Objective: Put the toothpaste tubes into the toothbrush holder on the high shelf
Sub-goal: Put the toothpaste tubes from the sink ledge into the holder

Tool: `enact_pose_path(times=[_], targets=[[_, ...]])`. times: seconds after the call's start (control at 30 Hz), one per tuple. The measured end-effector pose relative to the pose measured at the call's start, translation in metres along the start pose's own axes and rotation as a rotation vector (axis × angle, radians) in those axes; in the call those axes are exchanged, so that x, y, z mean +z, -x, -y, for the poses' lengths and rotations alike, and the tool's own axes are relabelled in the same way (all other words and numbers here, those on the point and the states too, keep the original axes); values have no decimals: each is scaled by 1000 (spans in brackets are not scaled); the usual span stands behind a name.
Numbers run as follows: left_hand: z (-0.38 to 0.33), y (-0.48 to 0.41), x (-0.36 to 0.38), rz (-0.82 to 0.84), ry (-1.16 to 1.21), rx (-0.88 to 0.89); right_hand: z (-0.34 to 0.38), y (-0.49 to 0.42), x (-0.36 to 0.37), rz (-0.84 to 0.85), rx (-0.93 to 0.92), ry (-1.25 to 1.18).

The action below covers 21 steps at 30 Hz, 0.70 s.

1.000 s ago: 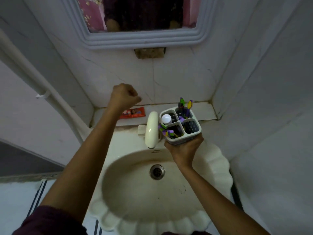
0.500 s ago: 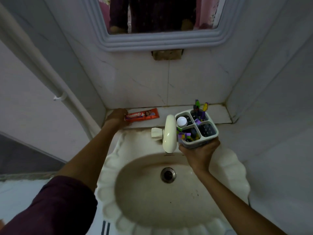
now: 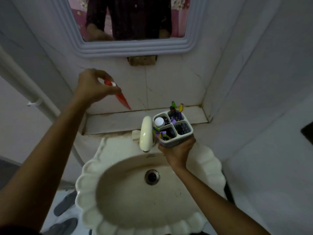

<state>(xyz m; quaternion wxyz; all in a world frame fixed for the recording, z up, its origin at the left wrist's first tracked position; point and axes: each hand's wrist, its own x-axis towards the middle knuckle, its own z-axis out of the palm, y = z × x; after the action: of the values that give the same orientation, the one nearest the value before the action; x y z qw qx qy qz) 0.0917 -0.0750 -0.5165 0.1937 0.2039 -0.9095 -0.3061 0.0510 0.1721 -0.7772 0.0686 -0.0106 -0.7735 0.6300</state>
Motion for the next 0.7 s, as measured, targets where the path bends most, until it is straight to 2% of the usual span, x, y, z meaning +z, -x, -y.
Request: enact_pose_path(times=[0.17,0.3,0.43,0.7], targets=[[-92,17,11,127,324,116,7,2,-3,23,-25,11],[-125,26,56,273,334,119,6,-1,-6,13,-9,-1],[-134,37,90,210,186,141,3,-6,-5,36,5,20],[-125,42,115,90,129,117,18,1,-11,19,-112,48]])
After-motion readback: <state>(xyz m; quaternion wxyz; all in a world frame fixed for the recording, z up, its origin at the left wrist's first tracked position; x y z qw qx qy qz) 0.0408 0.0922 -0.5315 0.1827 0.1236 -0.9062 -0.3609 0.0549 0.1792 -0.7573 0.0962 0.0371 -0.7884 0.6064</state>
